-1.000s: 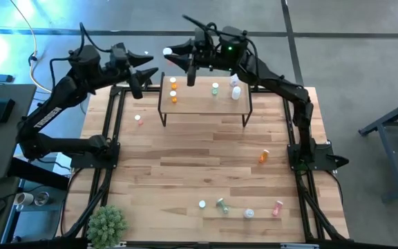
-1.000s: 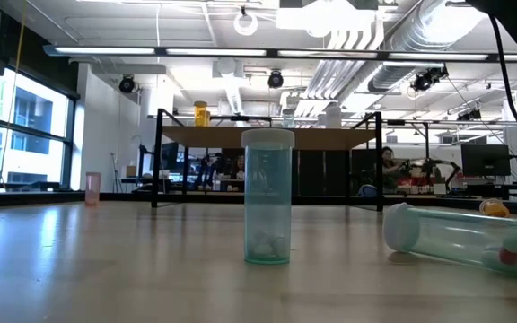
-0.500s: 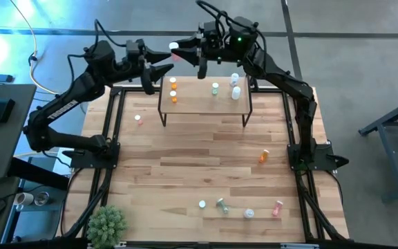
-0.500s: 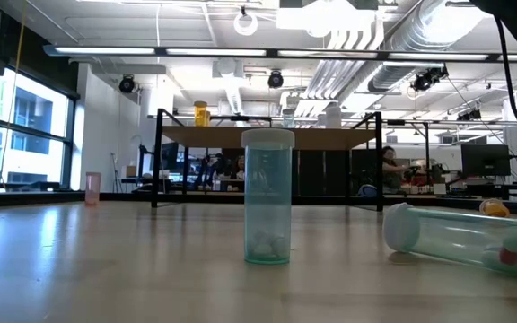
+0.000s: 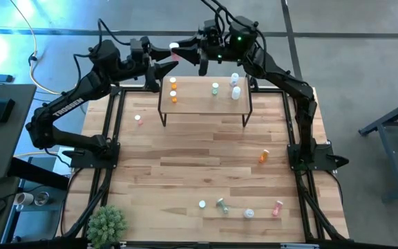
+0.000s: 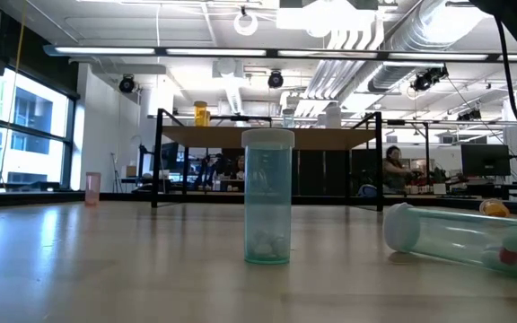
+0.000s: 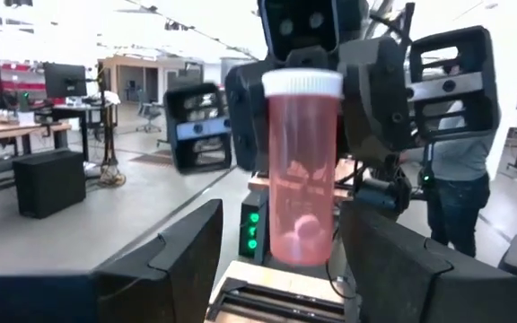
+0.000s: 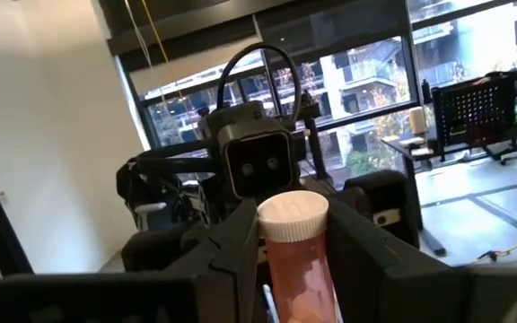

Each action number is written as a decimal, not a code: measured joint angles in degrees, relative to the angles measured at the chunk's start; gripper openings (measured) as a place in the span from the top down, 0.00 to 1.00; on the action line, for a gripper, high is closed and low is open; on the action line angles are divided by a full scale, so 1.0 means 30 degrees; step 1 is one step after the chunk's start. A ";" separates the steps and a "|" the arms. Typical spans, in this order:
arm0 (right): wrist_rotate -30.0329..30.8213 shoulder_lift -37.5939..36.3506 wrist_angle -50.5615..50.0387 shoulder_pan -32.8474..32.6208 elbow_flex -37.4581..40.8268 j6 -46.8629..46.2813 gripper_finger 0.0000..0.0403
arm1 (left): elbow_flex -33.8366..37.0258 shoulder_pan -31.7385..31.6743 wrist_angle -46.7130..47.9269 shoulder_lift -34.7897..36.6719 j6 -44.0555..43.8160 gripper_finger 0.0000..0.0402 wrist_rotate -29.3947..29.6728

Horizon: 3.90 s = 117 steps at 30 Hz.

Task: Pick and place medicine bottles onto shelf by color
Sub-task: Adjust the pill bottles on the shelf

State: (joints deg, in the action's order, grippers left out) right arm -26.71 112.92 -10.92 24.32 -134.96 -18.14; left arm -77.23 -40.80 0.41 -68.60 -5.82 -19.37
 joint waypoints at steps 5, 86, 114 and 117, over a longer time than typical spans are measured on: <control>0.0046 0.0000 -0.0013 -0.0259 0.0000 -0.0416 0.77 | 0.0000 -0.0015 -0.0154 0.0000 -0.0050 0.48 -0.0793; -0.3138 0.0007 -0.6815 0.3349 -0.0022 0.9145 0.50 | 0.0007 -0.0022 0.5221 -0.2359 0.4706 0.76 0.4973; -0.1855 0.0007 -1.2528 0.1979 -0.0015 1.1201 0.50 | 0.0007 0.1282 0.4581 -0.3206 0.6156 0.76 0.3683; -0.1418 0.0007 -1.2559 0.1830 -0.0015 1.1105 0.50 | 0.0007 0.1314 0.4460 -0.3206 0.6156 0.76 0.3661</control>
State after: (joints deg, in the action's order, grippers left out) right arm -30.96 112.95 -48.60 29.80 -135.00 15.18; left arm -77.21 -36.85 13.79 -78.22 12.64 -8.38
